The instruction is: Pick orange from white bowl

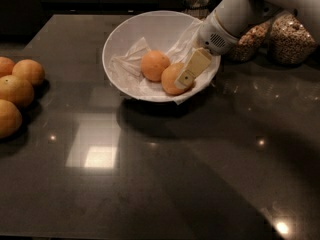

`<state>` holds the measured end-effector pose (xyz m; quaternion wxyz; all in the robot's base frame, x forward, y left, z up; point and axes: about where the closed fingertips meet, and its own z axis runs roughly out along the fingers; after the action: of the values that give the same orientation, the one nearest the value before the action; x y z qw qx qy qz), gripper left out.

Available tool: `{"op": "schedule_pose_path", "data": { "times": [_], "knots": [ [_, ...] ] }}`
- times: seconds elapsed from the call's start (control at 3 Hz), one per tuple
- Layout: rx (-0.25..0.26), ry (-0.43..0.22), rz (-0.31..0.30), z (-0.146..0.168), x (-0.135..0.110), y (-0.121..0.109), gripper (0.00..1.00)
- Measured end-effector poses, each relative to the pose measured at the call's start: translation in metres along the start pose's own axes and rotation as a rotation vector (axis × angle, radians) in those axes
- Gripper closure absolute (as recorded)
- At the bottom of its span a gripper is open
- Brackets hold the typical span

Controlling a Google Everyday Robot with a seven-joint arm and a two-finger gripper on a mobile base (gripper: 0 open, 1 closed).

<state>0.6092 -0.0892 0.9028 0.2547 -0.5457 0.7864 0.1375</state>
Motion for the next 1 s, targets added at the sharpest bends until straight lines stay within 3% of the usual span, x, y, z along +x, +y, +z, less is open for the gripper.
{"op": "schedule_pose_path", "data": {
  "times": [1.0],
  "knots": [
    [-0.035, 0.022, -0.011, 0.042, -0.006, 0.006, 0.12]
  ]
}}
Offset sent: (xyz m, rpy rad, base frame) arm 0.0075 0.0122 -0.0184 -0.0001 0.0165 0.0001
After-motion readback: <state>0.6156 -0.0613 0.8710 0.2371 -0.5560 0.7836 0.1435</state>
